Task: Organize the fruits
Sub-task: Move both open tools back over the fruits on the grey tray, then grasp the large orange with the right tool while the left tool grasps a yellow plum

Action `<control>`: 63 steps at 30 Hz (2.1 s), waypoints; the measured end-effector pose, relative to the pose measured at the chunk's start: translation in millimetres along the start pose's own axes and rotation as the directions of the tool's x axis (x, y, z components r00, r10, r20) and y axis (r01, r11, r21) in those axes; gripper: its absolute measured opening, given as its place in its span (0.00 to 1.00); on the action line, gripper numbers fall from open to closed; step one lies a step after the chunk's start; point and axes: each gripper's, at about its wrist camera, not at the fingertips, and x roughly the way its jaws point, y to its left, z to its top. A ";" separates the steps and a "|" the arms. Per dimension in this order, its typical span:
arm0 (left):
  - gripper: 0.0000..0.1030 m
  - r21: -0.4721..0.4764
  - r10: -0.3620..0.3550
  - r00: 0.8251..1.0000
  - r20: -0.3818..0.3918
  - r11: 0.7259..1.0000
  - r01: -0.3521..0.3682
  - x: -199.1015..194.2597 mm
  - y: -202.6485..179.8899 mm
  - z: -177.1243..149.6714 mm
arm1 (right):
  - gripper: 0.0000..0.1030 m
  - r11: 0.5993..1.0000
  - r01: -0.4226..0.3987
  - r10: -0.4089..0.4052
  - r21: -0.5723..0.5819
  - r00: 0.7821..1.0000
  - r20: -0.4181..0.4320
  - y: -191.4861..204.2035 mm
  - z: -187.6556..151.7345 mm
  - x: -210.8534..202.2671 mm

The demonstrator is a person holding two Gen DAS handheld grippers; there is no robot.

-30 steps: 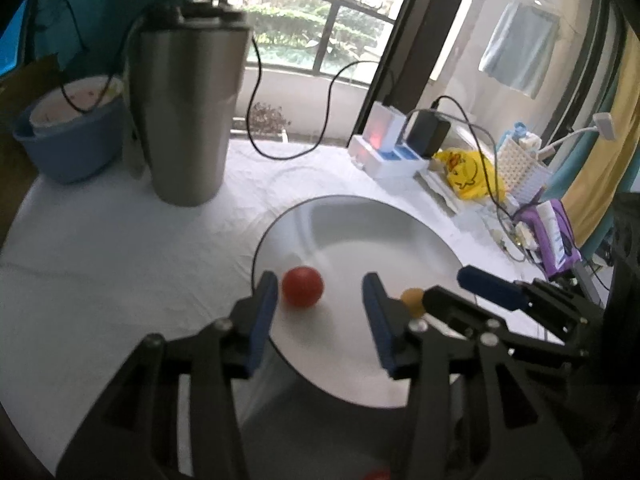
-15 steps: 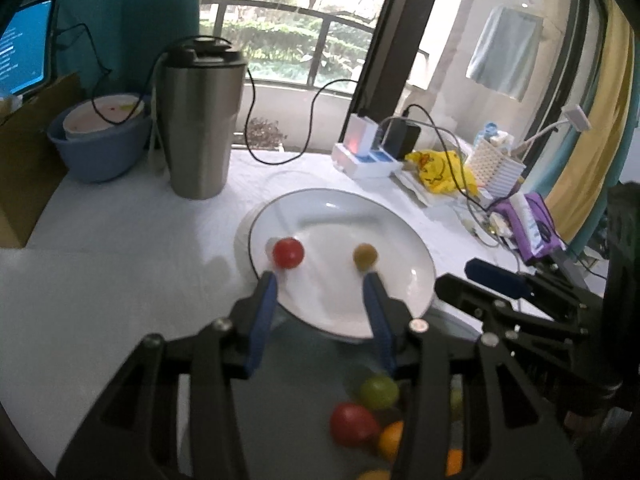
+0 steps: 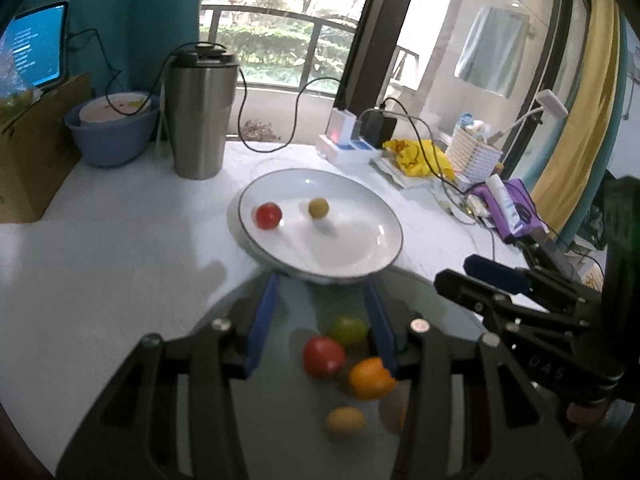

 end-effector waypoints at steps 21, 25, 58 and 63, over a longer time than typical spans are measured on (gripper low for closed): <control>0.67 -0.014 0.019 1.000 -0.017 1.000 -0.019 -35.9 1.5 -58.5 | 0.45 1.000 -0.024 0.023 -0.017 0.999 -0.041 25.4 -64.2 -26.8; 0.67 -0.025 0.024 0.999 -0.030 0.999 -0.025 -38.5 7.5 -68.4 | 0.45 0.999 -0.041 0.040 -0.024 0.998 -0.057 33.0 -74.6 -24.4; 0.61 0.085 0.029 0.990 -0.141 0.996 -0.017 3.7 -21.1 -79.3 | 0.33 0.994 -0.107 0.105 -0.024 0.993 -0.060 14.8 -77.8 -18.7; 0.45 0.102 0.023 0.988 -0.151 0.995 -0.007 8.9 -23.6 -79.6 | 0.34 0.993 -0.116 0.116 -0.007 0.991 -0.068 13.0 -77.7 -16.6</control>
